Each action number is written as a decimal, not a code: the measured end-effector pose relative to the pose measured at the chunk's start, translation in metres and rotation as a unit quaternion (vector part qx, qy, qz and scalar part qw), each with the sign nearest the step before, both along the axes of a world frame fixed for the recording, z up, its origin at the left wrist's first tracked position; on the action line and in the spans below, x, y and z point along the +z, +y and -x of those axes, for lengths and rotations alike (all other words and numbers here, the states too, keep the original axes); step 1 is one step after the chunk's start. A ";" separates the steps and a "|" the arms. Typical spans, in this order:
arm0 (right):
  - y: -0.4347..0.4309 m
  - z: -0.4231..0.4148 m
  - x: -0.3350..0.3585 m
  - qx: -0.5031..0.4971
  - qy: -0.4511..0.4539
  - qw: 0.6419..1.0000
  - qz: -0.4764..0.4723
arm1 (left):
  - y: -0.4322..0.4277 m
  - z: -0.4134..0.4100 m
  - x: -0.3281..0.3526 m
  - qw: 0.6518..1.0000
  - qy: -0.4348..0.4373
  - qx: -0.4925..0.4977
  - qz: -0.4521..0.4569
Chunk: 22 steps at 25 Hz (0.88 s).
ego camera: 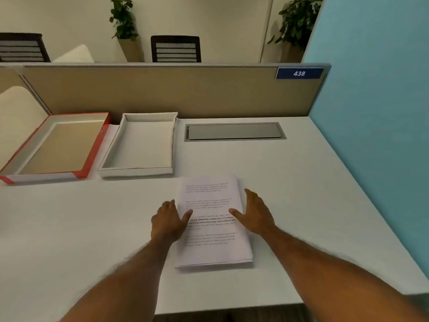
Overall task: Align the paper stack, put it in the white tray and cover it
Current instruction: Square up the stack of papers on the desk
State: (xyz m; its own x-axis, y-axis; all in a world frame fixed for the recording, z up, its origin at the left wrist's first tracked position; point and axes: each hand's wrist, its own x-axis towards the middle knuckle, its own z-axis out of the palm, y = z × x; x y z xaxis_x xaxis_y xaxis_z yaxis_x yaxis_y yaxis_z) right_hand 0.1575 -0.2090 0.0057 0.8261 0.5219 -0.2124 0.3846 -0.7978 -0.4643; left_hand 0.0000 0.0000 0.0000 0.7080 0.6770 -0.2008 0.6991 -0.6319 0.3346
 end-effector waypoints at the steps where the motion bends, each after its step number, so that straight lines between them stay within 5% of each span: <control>1: 0.002 0.002 -0.003 -0.015 0.023 1.000 -0.012 | -0.003 -0.001 -0.001 0.999 -0.005 0.026 0.031; 11: 0.030 0.018 -0.010 -0.163 0.119 0.977 -0.068 | -0.017 -0.017 -0.005 0.973 -0.080 0.129 0.173; 16: 0.039 0.008 -0.001 -0.270 0.217 0.934 -0.085 | -0.003 -0.016 -0.008 0.974 -0.070 0.116 0.181; 22: 0.045 -0.001 0.010 -0.279 0.274 0.915 -0.096 | 0.008 -0.018 -0.011 0.970 -0.033 0.124 0.205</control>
